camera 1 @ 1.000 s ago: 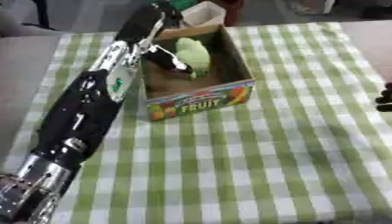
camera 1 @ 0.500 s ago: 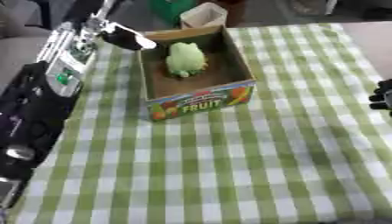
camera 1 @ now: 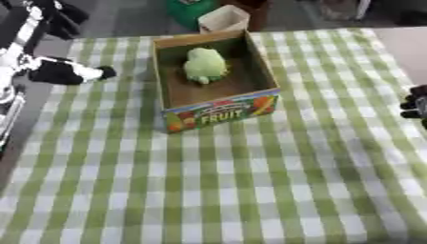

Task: Pick up objects on the table and place them in the box.

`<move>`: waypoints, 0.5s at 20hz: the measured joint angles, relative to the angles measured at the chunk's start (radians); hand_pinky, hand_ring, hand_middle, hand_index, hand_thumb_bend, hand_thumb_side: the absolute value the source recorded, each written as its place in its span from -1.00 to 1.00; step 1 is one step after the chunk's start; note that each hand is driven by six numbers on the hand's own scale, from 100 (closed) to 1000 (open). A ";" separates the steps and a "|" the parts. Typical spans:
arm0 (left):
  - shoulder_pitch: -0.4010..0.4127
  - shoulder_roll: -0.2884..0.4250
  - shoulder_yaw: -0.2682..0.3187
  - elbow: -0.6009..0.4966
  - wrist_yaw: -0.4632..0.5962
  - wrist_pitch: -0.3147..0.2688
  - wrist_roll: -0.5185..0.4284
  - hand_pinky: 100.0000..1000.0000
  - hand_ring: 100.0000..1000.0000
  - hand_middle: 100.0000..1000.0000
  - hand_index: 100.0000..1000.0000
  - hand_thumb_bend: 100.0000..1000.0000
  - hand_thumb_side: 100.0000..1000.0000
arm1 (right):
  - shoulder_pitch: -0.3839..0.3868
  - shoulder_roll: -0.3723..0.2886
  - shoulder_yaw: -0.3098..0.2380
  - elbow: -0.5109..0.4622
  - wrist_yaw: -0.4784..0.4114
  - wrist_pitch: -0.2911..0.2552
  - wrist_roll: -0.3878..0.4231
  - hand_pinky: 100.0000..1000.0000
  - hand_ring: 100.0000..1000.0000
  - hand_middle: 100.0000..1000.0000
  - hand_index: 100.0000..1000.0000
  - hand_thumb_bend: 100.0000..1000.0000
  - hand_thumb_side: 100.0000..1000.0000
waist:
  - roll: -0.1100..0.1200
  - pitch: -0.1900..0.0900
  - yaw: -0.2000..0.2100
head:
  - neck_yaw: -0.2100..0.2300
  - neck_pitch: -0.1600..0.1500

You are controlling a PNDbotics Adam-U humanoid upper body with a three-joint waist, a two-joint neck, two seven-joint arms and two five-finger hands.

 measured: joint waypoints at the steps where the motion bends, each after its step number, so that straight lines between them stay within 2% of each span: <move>1: 0.023 0.000 0.008 -0.010 0.008 0.003 0.001 0.10 0.09 0.10 0.31 0.61 -0.98 | 0.000 0.000 -0.001 0.000 0.000 0.000 -0.001 0.13 0.15 0.03 0.25 -1.00 -0.07 | 0.000 0.000 0.001 | 0.000 0.000; 5: 0.091 0.000 0.035 -0.045 0.031 0.009 -0.001 0.10 0.10 0.12 0.32 0.59 -1.00 | 0.001 0.000 -0.004 0.000 0.000 0.000 -0.003 0.13 0.15 0.03 0.25 -1.00 -0.06 | -0.001 0.000 0.006 | -0.003 0.001; 10: 0.138 0.000 0.054 -0.063 0.039 -0.002 -0.016 0.11 0.12 0.13 0.32 0.54 -1.00 | 0.001 0.000 -0.004 0.000 0.000 -0.001 -0.004 0.13 0.15 0.03 0.25 -1.00 -0.06 | -0.005 -0.001 0.013 | -0.003 0.005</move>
